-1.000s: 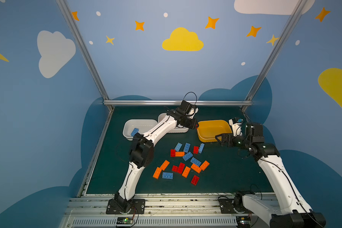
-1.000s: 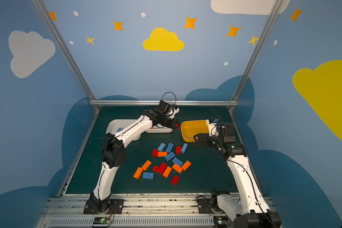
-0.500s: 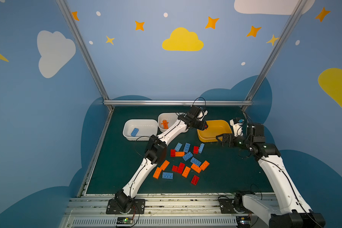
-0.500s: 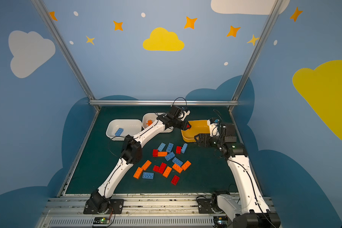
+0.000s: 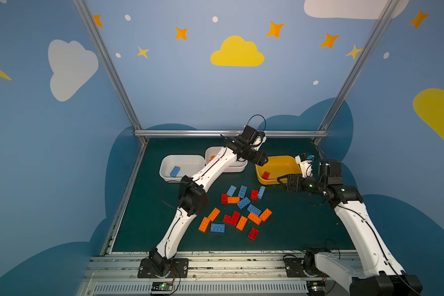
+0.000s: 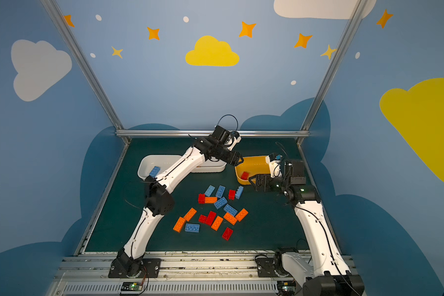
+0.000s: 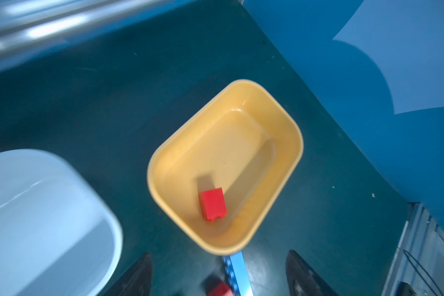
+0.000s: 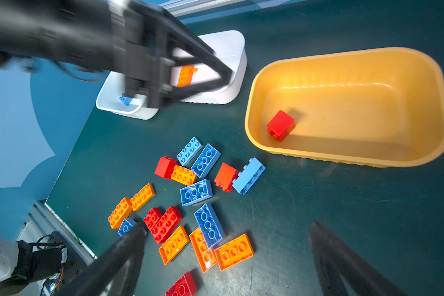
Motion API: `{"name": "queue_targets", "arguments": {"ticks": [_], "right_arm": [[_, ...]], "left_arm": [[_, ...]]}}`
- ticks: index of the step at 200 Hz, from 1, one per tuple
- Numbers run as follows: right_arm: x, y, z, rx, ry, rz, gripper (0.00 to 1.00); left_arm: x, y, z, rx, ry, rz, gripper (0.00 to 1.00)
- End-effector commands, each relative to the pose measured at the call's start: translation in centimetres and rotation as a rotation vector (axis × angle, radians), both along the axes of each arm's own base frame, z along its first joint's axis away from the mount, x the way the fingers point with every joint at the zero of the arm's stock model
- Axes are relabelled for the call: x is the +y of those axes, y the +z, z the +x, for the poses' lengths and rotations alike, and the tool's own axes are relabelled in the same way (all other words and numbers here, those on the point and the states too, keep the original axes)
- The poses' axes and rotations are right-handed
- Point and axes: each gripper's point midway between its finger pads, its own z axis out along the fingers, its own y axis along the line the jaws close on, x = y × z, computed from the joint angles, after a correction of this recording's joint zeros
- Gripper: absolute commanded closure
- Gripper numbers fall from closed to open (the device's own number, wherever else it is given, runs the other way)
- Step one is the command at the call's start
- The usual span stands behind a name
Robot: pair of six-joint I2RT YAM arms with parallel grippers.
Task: Sort the legos into containers by color
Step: Pick up the lego from the center of the table.
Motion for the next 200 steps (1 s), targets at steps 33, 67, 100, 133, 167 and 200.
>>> {"name": "queue_targets", "arguments": {"ticks": [33, 67, 100, 133, 167, 200], "right_arm": [[1.8, -0.5, -0.6, 0.029, 0.072, -0.011, 0.02], [2.6, -1.3, -0.8, 0.05, 0.1, -0.028, 0.02], [3.1, -2.2, -0.9, 0.069, 0.114, -0.04, 0.02], [3.0, -2.5, -1.0, 0.076, 0.109, -0.051, 0.02], [2.9, -2.8, -1.2, 0.079, 0.108, -0.058, 0.02], [2.9, -3.0, -1.2, 0.085, 0.103, -0.056, 0.02]], "left_arm": [[10.7, -3.2, -8.4, 0.109, 0.222, 0.233, 0.19], [13.9, -7.5, -11.7, 0.196, 0.314, 0.255, 0.19], [15.1, -12.0, -12.8, 0.274, 0.369, 0.302, 0.2], [14.9, -14.4, -12.4, 0.302, 0.381, 0.323, 0.21], [16.1, -16.4, -11.7, 0.302, 0.418, 0.395, 0.26], [16.2, -18.1, -11.1, 0.323, 0.443, 0.402, 0.35]]}}
